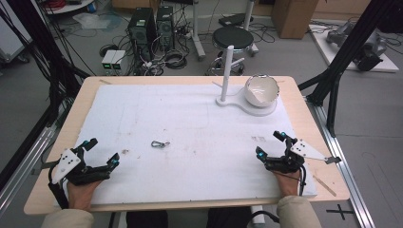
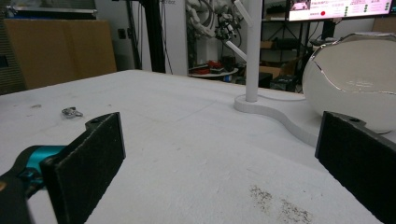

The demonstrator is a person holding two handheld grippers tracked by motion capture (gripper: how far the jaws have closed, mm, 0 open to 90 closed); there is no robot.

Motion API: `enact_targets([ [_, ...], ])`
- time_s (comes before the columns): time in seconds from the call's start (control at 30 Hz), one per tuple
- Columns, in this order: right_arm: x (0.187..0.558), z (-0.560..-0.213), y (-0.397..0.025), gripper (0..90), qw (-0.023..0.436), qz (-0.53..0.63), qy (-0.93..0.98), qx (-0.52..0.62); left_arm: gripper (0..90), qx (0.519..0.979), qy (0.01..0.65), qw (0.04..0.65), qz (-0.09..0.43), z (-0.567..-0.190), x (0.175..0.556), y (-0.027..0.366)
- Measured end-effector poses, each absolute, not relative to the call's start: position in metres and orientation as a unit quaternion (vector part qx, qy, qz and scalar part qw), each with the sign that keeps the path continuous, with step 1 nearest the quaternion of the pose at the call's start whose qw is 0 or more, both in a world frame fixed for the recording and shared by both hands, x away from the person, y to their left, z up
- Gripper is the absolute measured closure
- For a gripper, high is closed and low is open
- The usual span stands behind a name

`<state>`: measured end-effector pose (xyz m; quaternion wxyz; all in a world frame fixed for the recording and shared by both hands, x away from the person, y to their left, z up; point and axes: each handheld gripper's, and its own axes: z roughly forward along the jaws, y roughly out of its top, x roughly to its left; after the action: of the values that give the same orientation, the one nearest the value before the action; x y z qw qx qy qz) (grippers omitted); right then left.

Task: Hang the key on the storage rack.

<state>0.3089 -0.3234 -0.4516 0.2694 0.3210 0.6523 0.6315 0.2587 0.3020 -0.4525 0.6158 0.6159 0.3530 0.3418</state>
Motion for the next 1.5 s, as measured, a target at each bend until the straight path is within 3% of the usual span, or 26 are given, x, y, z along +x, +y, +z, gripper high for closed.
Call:
enact_targets([
  [0.7,0.307,-0.452,-0.324,0.6,0.270,0.635,0.649,0.322,1.7,0.614,0.363,0.622,0.323,-0.451,0.263,0.307],
  [1.0,0.307,-0.452,-0.323,0.6,0.272,0.635,0.649,0.320,1.7,0.673,0.312,0.593,0.314,-0.422,0.280,0.319],
  [1.43,0.307,-0.452,-0.323,0.6,0.273,0.633,0.650,0.320,1.7,0.759,0.241,0.553,0.247,-0.347,0.337,0.311],
  [1.5,0.307,-0.452,-0.323,0.6,0.273,0.633,0.650,0.319,1.7,0.780,0.224,0.545,0.212,-0.338,0.349,0.299],
])
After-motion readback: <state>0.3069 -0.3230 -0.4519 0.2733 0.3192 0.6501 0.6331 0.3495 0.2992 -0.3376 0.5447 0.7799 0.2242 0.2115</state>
